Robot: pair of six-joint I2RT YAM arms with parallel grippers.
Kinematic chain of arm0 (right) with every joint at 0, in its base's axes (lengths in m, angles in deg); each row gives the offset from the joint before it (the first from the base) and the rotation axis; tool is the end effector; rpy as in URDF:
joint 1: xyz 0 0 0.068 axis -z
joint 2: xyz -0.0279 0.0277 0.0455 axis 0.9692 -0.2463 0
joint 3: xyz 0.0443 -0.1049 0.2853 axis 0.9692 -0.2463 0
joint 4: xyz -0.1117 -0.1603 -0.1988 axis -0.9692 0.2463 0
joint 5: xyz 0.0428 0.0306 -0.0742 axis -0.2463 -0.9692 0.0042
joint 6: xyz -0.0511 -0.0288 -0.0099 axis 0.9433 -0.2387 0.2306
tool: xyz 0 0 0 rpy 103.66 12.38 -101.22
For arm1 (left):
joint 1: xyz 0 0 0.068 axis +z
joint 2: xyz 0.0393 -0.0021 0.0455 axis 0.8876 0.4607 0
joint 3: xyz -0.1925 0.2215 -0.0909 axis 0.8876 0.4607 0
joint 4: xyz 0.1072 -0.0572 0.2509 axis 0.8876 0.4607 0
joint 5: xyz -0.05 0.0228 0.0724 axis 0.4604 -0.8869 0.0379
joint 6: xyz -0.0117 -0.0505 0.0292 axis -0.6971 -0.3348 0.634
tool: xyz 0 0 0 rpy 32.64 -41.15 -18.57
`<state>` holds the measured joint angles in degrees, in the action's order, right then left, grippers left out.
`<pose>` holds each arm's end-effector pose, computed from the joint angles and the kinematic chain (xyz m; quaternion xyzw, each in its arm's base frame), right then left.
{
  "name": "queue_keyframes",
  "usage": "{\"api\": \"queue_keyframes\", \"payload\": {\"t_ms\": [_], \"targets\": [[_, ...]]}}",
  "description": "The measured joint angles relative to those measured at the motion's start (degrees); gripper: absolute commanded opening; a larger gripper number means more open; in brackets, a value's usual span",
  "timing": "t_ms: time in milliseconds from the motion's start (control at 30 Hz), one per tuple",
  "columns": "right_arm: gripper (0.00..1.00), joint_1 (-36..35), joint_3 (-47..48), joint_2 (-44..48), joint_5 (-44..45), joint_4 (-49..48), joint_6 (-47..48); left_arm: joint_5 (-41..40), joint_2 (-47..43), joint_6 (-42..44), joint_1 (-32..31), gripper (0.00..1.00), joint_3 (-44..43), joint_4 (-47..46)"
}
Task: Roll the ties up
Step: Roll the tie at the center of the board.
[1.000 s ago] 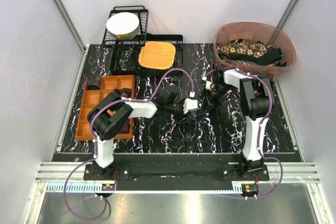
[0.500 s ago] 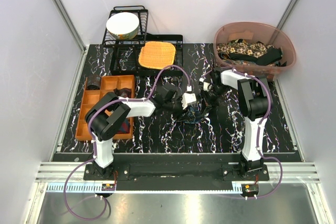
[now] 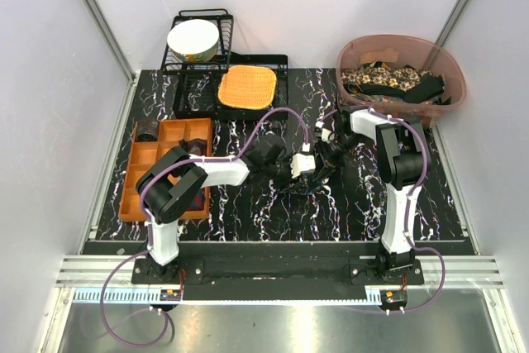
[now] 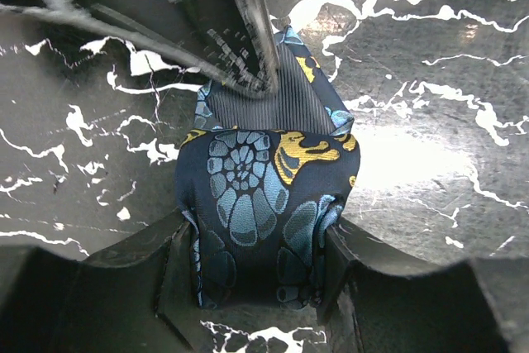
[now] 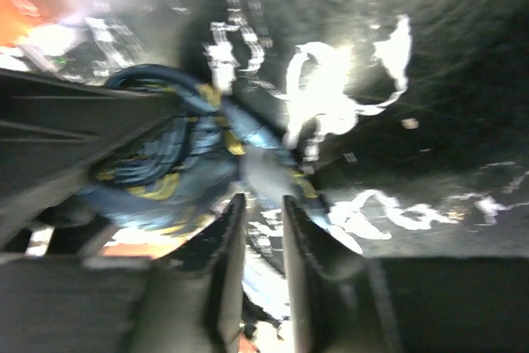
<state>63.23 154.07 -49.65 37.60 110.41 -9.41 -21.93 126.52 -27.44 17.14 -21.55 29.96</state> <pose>0.3895 0.1145 0.1325 0.1136 -0.9344 -0.3288 0.0771 0.2768 -0.3107 0.1591 0.6107 0.6518 -0.2829 0.3495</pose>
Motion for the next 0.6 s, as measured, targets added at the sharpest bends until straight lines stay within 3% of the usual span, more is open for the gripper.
{"api": "queue_keyframes", "payload": {"t_ms": [33, 233, 367, 400, 467, 600], "targets": [[0.41, 0.46, 0.0, 0.0, -1.99, 0.02, -0.2, -0.35, 0.09, 0.48, -0.17, 0.0, -0.31, 0.33], [0.45, 1.55, -1.88, 1.57, -10.75, -1.66, -2.03, -0.92, 0.74, 1.66, -0.42, 0.0, -1.42, 1.29], [0.59, 1.55, -3.91, 3.43, -14.8, -3.04, -2.69, -0.96, 1.25, 1.75, -0.39, 0.0, -2.14, 1.57], [0.68, 1.55, -4.42, 3.87, -15.58, -3.32, -2.82, -0.94, 1.27, 1.77, -0.39, 0.0, -2.19, 1.6], [0.67, 1.53, -5.6, 4.72, -16.72, -4.37, -3.34, -0.92, 1.31, 1.84, -0.39, 0.0, -2.27, 1.75], [0.55, 1.2, -6.73, 5.38, -16.22, -6.45, -4.22, -0.74, 1.7, 1.88, -0.39, 0.0, -2.73, 1.79]]}}
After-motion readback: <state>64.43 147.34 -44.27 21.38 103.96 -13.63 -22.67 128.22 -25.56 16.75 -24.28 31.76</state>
